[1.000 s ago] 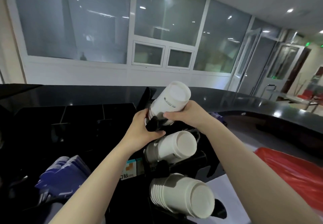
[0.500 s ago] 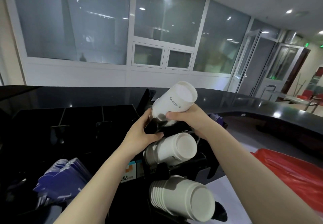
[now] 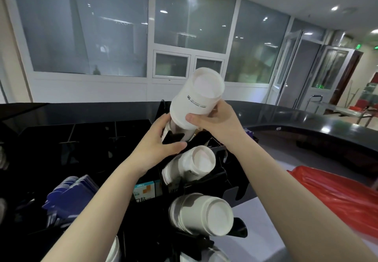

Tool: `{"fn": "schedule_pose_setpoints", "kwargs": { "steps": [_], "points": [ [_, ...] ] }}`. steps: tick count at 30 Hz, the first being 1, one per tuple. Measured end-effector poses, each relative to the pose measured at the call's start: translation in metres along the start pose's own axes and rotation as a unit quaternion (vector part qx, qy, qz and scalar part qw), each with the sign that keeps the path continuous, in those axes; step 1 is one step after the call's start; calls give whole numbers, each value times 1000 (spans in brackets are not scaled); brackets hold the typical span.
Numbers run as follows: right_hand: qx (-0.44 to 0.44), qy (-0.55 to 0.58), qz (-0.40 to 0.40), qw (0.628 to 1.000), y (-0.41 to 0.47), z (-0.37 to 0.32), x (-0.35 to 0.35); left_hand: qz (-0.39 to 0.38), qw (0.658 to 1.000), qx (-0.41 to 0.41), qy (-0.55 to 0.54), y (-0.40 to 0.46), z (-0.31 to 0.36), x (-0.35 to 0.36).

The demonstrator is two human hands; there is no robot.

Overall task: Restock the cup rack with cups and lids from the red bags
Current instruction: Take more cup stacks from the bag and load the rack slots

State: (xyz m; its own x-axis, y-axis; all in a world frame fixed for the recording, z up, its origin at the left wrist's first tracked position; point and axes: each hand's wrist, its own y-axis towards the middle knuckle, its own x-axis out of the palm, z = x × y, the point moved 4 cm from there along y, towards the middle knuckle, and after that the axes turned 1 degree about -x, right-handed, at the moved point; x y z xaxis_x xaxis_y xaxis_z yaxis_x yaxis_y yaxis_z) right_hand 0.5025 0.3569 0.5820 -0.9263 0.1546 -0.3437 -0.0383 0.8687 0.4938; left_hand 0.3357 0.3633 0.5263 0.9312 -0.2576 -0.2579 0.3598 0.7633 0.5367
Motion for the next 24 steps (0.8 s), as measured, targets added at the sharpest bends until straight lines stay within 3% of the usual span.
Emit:
{"fn": "schedule_pose_setpoints", "kwargs": {
  "steps": [5, 7, 10, 14, 18, 24],
  "points": [
    [-74, 66, -17, 995, -36, -28, -19, 159, 984, 7, -77, -22, 30, 11],
    [-67, 78, -28, 994, -57, -32, -25, 189, 978, -17, -90, -34, 34, 19],
    [-47, 100, -34, 993, -90, -29, -37, 176, 978, -43, -100, -55, 32, 36],
    [-33, 150, 31, 988, -137, -20, -62, 138, 977, -83, -137, -93, 28, 63],
    [-1, 162, 35, 986, -183, -7, -75, 98, 985, -109, -92, -130, 31, 85],
    [55, 163, 59, 983, -239, 16, -82, 137, 979, -132, -77, -180, 27, 102]
  ]
}}
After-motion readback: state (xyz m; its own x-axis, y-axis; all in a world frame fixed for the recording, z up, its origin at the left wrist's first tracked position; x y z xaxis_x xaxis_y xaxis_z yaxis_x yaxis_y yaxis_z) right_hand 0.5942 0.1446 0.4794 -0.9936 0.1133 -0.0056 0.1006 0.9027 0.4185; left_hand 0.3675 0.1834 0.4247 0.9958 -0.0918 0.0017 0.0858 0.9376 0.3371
